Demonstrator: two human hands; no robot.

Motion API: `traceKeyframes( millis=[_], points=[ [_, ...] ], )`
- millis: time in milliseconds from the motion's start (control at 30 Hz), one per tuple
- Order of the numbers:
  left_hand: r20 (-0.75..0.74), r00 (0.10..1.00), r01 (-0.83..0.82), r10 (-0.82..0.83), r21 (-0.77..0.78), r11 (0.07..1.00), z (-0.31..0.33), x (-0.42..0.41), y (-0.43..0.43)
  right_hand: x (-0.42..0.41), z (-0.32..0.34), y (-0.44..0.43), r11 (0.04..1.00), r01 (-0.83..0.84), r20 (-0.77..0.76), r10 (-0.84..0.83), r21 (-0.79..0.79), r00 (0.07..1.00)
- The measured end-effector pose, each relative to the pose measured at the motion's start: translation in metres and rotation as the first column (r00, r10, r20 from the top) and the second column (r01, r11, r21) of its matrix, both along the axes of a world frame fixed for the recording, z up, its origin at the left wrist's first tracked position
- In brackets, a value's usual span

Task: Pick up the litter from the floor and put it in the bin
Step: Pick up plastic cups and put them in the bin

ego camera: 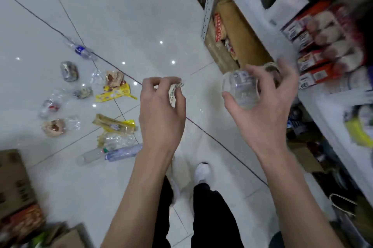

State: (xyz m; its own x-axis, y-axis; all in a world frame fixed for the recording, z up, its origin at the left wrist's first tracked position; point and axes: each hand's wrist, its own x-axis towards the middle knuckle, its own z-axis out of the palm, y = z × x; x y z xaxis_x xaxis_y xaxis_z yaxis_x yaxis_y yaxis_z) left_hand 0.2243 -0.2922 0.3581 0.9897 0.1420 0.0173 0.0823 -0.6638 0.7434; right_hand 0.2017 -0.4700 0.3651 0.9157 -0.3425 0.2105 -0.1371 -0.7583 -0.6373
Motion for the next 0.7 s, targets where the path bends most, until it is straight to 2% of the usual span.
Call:
traceKeyframes(
  millis=[167, 333, 500, 700],
  points=[
    [0.073, 0.997, 0.033, -0.031, -0.022, 0.999, 0.185, -0.008, -0.004, -0.019, 0.173, 0.000, 0.994, 0.038, 0.083, -0.046, 0.102, 0.995],
    [0.228, 0.972, 0.065, -0.058, -0.023, 0.998, 0.327, -0.028, -0.010, -0.045, 0.304, -0.002, 0.992, 0.059, 0.205, -0.080, 0.108, 0.975],
    [0.309, 0.946, 0.124, -0.098, -0.066, 0.990, 0.397, -0.069, -0.015, -0.092, 0.373, 0.002, 0.988, 0.066, 0.271, -0.103, 0.143, 0.957],
    [0.316, 0.919, 0.270, -0.237, -0.065, 0.961, 0.414, -0.125, -0.007, -0.175, 0.396, 0.019, 0.977, 0.171, 0.292, -0.203, 0.130, 0.935]
  ],
)
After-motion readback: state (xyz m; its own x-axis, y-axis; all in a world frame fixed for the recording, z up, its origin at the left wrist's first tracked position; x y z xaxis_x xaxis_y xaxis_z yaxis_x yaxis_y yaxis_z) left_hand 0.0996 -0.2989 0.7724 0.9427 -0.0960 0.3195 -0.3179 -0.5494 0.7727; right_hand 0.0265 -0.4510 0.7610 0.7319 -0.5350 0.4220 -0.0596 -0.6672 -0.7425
